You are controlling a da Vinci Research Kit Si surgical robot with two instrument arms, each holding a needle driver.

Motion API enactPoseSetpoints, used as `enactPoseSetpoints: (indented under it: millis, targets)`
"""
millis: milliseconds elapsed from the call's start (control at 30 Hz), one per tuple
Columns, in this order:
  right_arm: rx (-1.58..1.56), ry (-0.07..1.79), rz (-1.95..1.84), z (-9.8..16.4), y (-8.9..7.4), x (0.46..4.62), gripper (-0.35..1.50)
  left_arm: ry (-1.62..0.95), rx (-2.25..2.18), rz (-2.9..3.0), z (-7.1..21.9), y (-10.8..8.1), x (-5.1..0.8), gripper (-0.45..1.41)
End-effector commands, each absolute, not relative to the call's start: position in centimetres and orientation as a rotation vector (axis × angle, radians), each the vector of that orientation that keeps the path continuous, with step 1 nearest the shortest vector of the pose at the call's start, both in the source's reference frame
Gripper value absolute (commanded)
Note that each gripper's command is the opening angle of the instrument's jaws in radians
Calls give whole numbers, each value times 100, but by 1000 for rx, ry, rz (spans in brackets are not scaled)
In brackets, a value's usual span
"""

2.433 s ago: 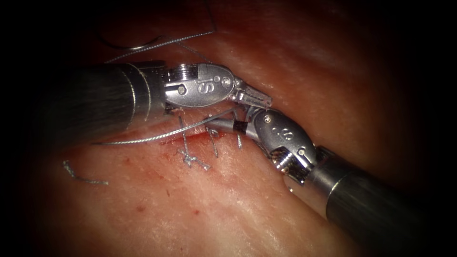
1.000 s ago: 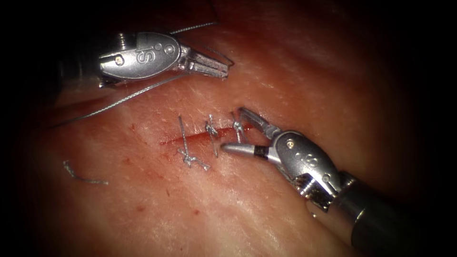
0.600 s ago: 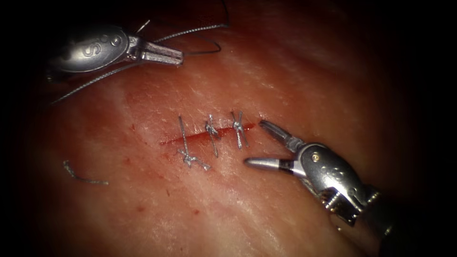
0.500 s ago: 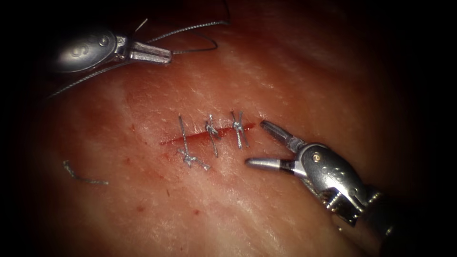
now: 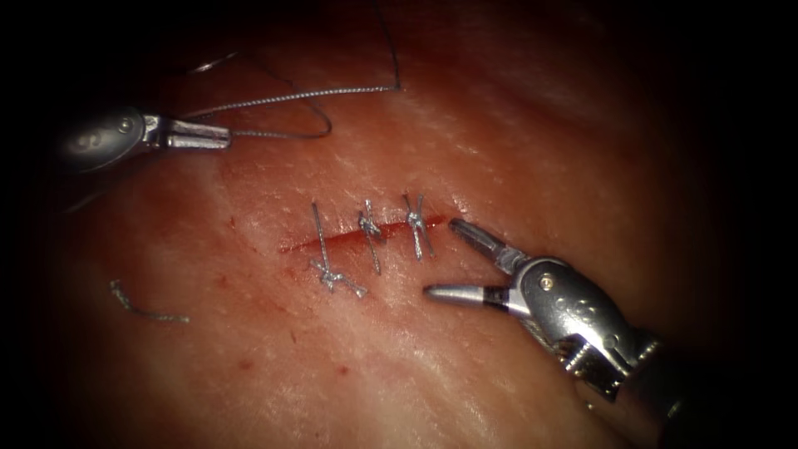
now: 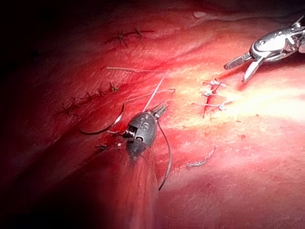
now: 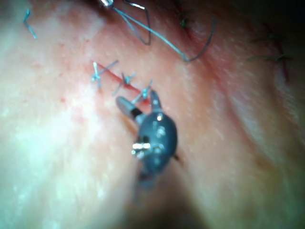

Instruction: Wound Closure

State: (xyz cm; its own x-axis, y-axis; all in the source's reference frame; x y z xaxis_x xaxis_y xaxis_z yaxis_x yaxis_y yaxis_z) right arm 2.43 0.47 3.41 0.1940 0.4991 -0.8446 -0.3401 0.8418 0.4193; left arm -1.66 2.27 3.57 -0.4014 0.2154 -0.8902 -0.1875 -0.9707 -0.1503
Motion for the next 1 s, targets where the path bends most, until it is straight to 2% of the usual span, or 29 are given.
enactPoseSetpoints:
  millis: [33,400,433,467,533,567,600,700,800,1000]
  targets:
    - [151,1242,587,347,50,251,123,-49,-1575,2435,368,222,-171,-45]
    - [151,1241,583,349,46,253,121,-132,-1557,2429,393,171,-181,-45]
    - [151,1241,583,348,46,253,121,-154,-1547,2423,394,171,-181,-33]
    - [151,1241,583,348,45,253,121,-182,-1497,2413,396,171,-181,12]
    - [152,1242,582,347,45,253,121,-220,-1398,2406,398,171,-181,49]
    - [152,1242,582,347,44,253,121,-246,-1338,2399,400,170,-181,76]
    - [152,1242,582,347,44,253,121,-263,-1307,2395,401,170,-180,88]
    - [153,1242,581,346,44,253,121,-311,-1246,2408,403,168,-177,106]
    - [153,1243,581,346,43,253,121,-329,-1232,2409,402,168,-169,116]
    - [154,1240,580,346,43,253,121,-354,-1229,2376,380,182,-146,125]
